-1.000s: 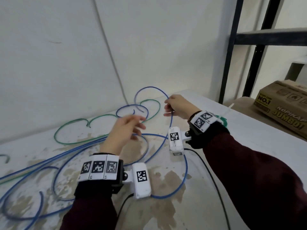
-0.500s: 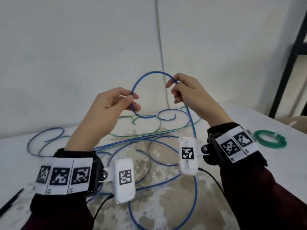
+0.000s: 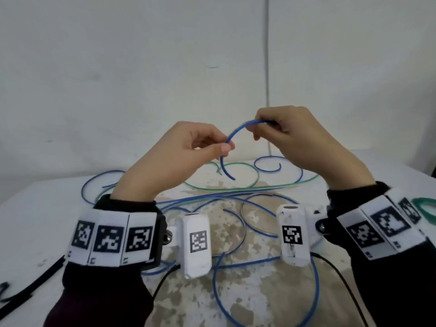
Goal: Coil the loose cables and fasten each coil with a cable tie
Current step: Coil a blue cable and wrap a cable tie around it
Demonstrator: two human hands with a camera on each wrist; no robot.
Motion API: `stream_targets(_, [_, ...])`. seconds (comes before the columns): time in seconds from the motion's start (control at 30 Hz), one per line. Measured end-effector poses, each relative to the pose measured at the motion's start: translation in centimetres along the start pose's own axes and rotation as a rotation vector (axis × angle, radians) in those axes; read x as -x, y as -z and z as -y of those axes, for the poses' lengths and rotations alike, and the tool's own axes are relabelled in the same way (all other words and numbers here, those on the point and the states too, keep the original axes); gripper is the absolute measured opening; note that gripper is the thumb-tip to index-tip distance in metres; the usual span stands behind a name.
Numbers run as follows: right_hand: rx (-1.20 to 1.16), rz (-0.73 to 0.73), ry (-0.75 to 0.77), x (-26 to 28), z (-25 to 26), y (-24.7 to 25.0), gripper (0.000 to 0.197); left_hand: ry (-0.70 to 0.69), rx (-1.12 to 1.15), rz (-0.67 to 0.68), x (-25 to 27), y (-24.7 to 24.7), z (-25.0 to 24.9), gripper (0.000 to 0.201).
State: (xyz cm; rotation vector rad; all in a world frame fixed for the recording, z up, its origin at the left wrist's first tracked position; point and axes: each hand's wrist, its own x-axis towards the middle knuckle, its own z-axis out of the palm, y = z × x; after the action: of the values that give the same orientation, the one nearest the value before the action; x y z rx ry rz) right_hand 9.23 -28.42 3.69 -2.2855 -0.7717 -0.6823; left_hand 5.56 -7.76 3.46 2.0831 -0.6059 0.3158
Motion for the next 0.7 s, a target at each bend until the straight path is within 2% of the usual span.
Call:
stream_targets(0.07, [-0.044, -0.012, -0.025, 0.0, 0.1, 0.1, 0.03, 0.021, -0.097, -0.02, 0.2, 0.6, 0.1, 0.011])
stream_targets(0.13, [-0.063, -0.007, -0.042, 0.0, 0.4, -0.3, 0.032, 0.045, -0.076, -0.002, 0.2, 0.8, 0.1, 0.013])
stream_targets(0.2, [-0.075, 0.031, -0.074, 0.0, 0.7, -0.6, 0.036, 0.059, 0.034, -0.011, 0.2, 0.9, 0.0, 0.013])
stream_targets(0.3, [-0.213, 0.094, -0.172, 0.0, 0.5, -0.7, 0.045, 0.052, 0.231, -0.171, 0.2, 1.2, 0.1, 0.013])
stream_targets(0.4, [-0.308, 0.054, -0.235, -0.2, 0.2, -0.8, 0.048, 0.066, 0.51, -0.292, -0.1, 0.9, 0.1, 0.015])
stream_targets(0.53, [-0.708, 0.056, -0.273, -0.2, 1.1, -1.4, 0.04, 0.051, 0.749, -0.321, -0.6, -0.7, -0.4, 0.013])
stream_targets(0.7, [-1.081, -0.069, -0.347, -0.5, 2.3, -1.1, 0.036, 0.016, 0.648, -0.225, -0.6, -1.8, -0.7, 0.009])
